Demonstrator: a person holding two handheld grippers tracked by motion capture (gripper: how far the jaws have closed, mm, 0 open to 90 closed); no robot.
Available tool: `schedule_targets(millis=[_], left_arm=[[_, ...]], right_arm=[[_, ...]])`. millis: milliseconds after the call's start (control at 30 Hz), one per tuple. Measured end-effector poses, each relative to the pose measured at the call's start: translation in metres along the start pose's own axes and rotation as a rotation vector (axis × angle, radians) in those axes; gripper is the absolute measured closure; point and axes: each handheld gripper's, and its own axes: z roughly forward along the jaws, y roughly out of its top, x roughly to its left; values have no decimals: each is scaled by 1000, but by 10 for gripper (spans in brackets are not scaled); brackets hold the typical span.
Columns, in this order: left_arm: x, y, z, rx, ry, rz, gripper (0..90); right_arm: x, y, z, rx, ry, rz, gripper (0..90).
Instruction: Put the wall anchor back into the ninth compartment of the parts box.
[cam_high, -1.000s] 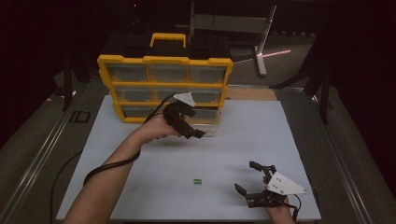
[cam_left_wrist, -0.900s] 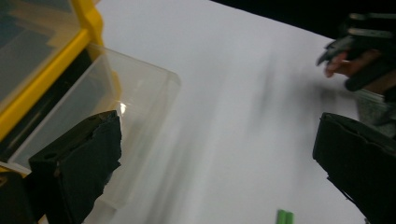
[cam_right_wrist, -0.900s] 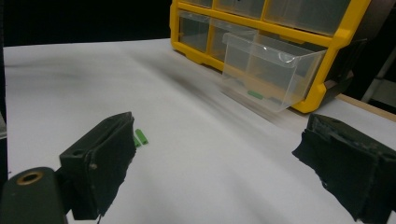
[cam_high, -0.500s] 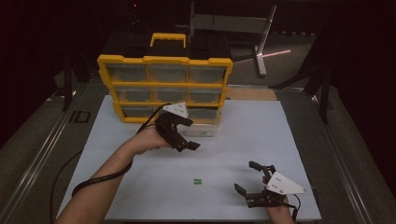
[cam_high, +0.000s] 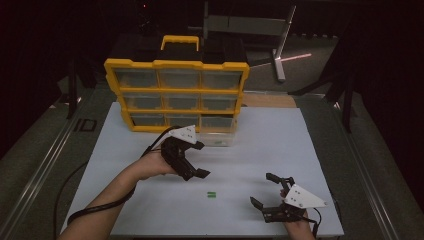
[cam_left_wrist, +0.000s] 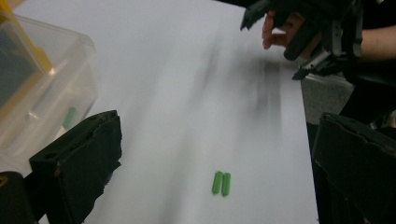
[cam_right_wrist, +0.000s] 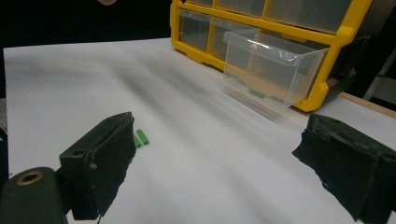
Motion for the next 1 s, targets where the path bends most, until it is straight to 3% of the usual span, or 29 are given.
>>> schedule_targets(millis=[167, 267, 467, 700, 867, 933, 1000], left_arm=[[-11, -4, 8, -9, -19, 9, 17], [-20, -8, 14, -8, -31, 36, 18], [-26, -21, 24, -33, -39, 35, 22], [-28, -39, 41, -29, -54, 38, 45], [-24, -55, 49, -65, -29, 33, 121], [-24, -58, 53, -32, -7, 56, 147], [-22, -61, 56, -36, -4, 64, 188]], right_arm=[[2, 1, 0, 5, 6, 0, 97], [2, 1, 0, 4, 7, 1, 97], [1, 1, 0, 2, 5, -1, 97], [2, 0, 1, 8, 8, -4, 97], [2, 0, 1, 12, 8, -5, 97], [2, 0, 2, 13, 9, -6, 97], [2, 0, 2, 14, 11, -5, 97]])
